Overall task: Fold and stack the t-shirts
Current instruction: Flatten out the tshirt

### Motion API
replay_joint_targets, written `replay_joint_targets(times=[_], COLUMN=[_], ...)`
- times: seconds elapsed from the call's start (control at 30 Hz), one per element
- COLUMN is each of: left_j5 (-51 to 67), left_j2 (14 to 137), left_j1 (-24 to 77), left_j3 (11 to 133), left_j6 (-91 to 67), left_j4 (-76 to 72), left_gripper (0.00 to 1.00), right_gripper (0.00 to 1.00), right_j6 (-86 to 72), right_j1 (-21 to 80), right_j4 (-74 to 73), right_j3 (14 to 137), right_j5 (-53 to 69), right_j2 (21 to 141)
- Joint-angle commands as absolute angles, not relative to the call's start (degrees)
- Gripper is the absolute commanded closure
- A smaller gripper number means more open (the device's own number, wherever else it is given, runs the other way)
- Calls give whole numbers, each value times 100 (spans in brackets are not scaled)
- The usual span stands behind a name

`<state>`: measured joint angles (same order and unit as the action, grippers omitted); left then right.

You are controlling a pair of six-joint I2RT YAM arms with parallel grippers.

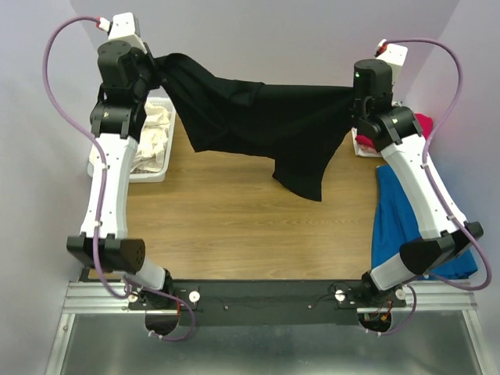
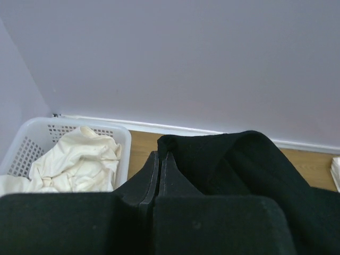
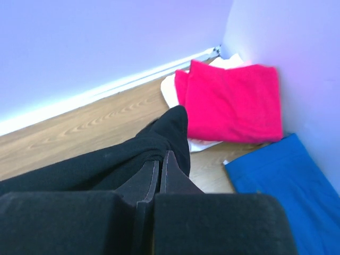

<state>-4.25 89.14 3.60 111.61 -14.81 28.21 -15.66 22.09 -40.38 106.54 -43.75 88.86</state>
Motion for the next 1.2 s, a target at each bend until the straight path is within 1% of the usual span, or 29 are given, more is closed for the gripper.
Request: replay_joint_targets(times=[0.0,0.1,0.13,0.23,0.47,0.57,0.67,0.8,0.87,1.0,1.03,1.07,1.13,1.17], left_j5=[270,605,702,966,1116,1134,1125,1248,1336,1205,1030,976,731,712], left_j2=[7859,7252,7138,6698,5749,5765,6071,6722,7029,7654,7838,8231,8690,9171], left_j1=[308,308,308,308,308,316,316,316,334,369,369,369,369,369], left_j3=[10190,9583,9476,9150,8833,8719,8508,8088,7806,7033,6962,6909,6978,7057], left_j6=[-1423,-1520,-1538,-1494,-1327,-1345,-1423,-1608,-1714,-1784,-1802,-1784,-1802,-1819], left_j4=[2321,2232,2241,2320,2496,2505,2347,1962,1715,1118,1055,1002,914,905], left_gripper=[100,100,100,100,100,100,100,100,100,100,100,100,100,100], right_gripper=[99,99,99,99,99,99,99,99,99,99,99,99,99,99], right_j6=[-1249,-1003,-889,-712,-764,-826,-730,-677,-834,-1353,-1501,-1529,-1564,-1573], right_j1=[2153,2153,2162,2162,2162,2162,2162,2162,2110,1934,1873,1846,1715,1679], right_j4=[-3597,-3088,-2963,-2655,-2575,-2549,-2365,-1909,-1811,-1512,-1503,-1468,-1468,-1468], right_j3=[10399,10161,10038,9993,10011,10090,10081,9748,9475,9079,9088,9184,9403,9526], right_j5=[-4904,-4861,-4843,-4659,-4175,-4035,-4043,-4201,-4158,-3614,-3569,-3525,-3358,-3340], right_j2=[8001,7542,7271,6980,6715,6785,7100,7891,8497,9612,9859,10392,10879,11151])
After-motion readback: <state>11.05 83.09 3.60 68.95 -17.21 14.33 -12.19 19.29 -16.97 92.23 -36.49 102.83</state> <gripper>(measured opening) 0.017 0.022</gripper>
